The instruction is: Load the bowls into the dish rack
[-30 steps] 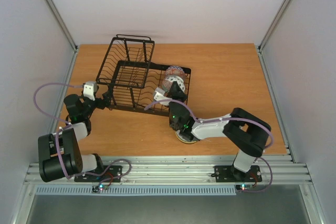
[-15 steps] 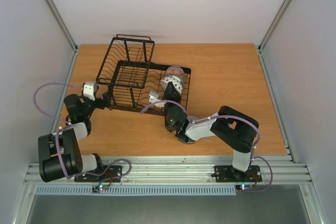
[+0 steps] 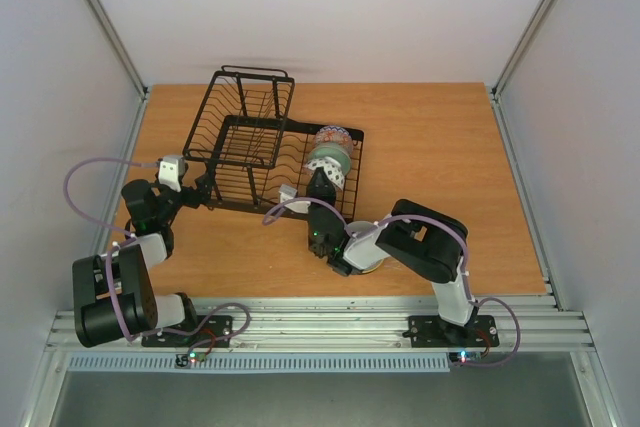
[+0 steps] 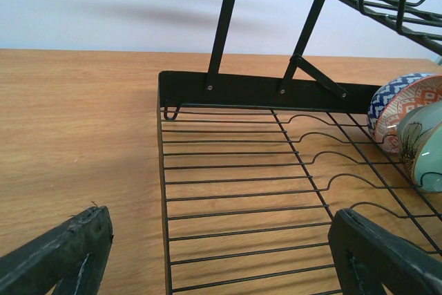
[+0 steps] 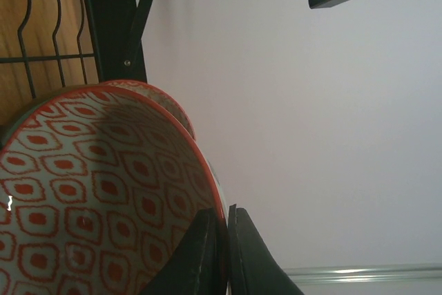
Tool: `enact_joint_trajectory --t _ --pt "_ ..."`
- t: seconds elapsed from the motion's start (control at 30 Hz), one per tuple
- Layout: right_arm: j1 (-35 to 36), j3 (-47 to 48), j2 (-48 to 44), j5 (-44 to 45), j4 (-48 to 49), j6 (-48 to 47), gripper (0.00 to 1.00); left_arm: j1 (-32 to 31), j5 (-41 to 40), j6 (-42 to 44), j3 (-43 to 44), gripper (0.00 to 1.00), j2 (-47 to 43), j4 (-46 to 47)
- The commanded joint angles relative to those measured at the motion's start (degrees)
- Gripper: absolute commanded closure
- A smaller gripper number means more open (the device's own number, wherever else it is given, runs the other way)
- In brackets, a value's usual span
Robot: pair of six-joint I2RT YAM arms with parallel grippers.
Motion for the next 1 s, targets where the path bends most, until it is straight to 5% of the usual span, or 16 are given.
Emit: enact_joint_trajectory --t 0.0,0.97 --pt "0.8 2.7 1.7 1.1 5.8 -1.3 0.99 -0.5 2.1 1.1 1.2 0.13 -0.8 1.5" --pt "1.1 4.8 6.9 3.3 5.0 -6.0 0.96 -0.5 2.1 1.4 1.0 0.13 -1.6 1.1"
